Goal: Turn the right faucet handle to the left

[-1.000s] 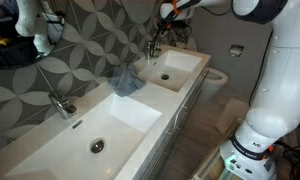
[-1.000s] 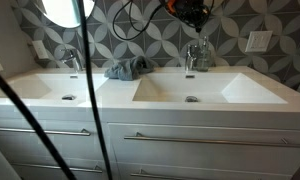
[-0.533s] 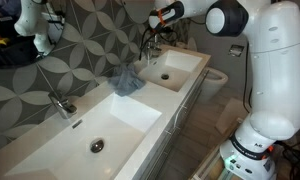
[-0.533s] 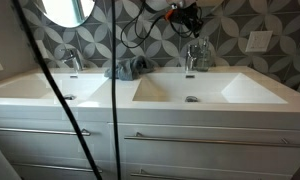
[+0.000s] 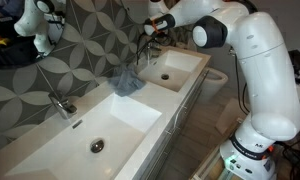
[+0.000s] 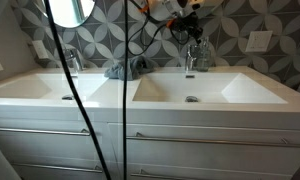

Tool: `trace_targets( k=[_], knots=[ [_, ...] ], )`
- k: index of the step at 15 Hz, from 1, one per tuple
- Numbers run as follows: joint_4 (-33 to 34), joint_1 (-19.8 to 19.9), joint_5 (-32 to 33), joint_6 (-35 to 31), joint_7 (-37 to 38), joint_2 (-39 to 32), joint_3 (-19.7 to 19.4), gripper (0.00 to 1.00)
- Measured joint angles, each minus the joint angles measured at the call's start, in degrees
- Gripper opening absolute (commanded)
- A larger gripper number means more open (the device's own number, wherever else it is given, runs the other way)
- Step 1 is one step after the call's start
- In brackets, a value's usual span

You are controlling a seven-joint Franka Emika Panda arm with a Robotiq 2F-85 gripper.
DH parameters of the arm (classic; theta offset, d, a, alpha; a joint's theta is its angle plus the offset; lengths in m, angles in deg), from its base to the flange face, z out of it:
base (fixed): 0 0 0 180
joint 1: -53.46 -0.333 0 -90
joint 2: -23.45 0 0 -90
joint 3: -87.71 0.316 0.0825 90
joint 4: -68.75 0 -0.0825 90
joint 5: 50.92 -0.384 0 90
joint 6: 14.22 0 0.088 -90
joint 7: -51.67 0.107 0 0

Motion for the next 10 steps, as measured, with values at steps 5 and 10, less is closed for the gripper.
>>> trace_targets(
  k=[5,10],
  knots=[
    [3.84,0.15,0.04,5.83,0.65,-2.34,-0.28,0.00],
    [7.35,0.38,0.04,12.78,0.66,-3.26,-0.18,0.00]
  ],
)
